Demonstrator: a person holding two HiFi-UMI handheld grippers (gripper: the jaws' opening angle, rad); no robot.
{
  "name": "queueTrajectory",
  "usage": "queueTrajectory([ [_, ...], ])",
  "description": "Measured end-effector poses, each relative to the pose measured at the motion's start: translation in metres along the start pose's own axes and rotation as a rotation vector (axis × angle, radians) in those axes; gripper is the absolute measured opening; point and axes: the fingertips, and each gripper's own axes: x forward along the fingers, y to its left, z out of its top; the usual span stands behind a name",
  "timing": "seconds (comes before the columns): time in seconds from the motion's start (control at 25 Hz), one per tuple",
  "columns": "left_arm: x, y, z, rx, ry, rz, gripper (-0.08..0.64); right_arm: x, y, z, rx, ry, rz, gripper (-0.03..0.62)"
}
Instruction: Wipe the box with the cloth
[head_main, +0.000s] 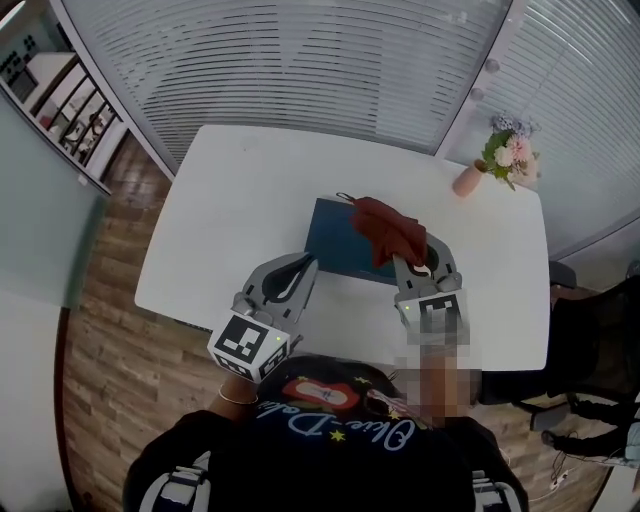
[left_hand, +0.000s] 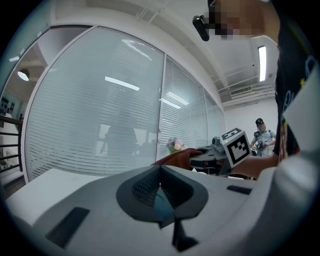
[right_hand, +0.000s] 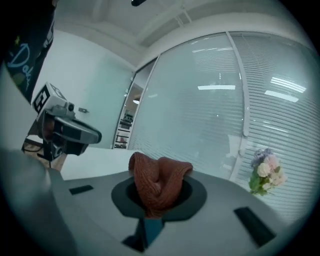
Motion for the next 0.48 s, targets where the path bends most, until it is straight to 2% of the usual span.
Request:
queueTrajectory([
  [0.12,-0.010,0.006,-0.001,-0.003,-0.001,0.038,0.003,0.016,0.038,0.013,0.021,-0.045,0.116,0.026],
  [0.24,-0.022,0.014,-0.003,-0.009,-0.001,0.081,0.003,0.031,0.077,0.016,0.010,-0.050,0.223,0.026],
  [0.48,-0.043,0.031,-0.007,-0.019,0.006,0.159,0.003,0.056,0.131,-0.004,-0.031,0.010,0.373,0.026],
])
